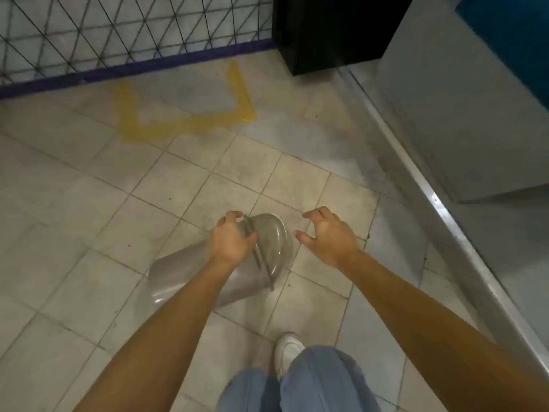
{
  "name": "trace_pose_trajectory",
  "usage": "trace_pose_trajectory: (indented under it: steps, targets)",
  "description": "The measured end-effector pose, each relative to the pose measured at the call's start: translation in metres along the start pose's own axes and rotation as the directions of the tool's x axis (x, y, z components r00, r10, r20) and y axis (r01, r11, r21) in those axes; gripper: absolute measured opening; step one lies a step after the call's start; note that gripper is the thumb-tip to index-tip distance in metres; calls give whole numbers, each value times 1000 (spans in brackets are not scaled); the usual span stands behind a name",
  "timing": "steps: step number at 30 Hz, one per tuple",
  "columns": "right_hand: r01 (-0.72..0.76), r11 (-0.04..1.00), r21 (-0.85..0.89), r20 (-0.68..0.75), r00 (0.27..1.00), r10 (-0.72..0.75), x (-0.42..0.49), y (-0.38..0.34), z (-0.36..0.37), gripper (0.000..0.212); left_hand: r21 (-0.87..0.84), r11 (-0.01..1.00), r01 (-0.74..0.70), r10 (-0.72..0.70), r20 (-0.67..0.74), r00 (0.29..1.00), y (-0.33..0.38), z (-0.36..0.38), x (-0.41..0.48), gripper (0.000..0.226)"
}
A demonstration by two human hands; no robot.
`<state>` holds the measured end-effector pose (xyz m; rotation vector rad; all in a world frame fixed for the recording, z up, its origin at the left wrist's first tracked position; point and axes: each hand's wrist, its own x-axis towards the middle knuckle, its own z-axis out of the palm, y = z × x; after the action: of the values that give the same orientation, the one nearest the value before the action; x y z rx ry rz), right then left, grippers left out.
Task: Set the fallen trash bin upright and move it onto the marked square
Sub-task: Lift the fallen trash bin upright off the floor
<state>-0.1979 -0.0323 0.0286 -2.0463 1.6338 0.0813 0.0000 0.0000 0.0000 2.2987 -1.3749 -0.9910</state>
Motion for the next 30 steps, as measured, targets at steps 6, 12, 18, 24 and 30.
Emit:
trace_pose_trajectory:
  steps: [6, 12, 18, 24, 30]
  targets:
    - [-41, 998, 38, 44, 998, 39, 31, 23, 74, 55, -79, 997, 1, -1, -10, 1000, -32, 52, 37, 61]
    - [-136, 963, 233, 101, 988, 115, 48, 29, 116, 59, -92, 995, -26, 26, -3, 1000, -43, 75, 54, 62]
    - [-180, 865, 468, 134, 982, 132, 52, 25, 125, 60, -186, 982, 23, -22, 4, 1000, -39, 75, 59, 52]
    - [-166, 856, 489, 121, 985, 122, 54, 23, 124, 59, -350, 936, 43, -49, -9, 999, -39, 73, 54, 55]
    - [-146, 790, 595, 77, 989, 124, 57, 19, 106, 53, -482, 876, 22, -58, -60, 997, -34, 45, 50, 57]
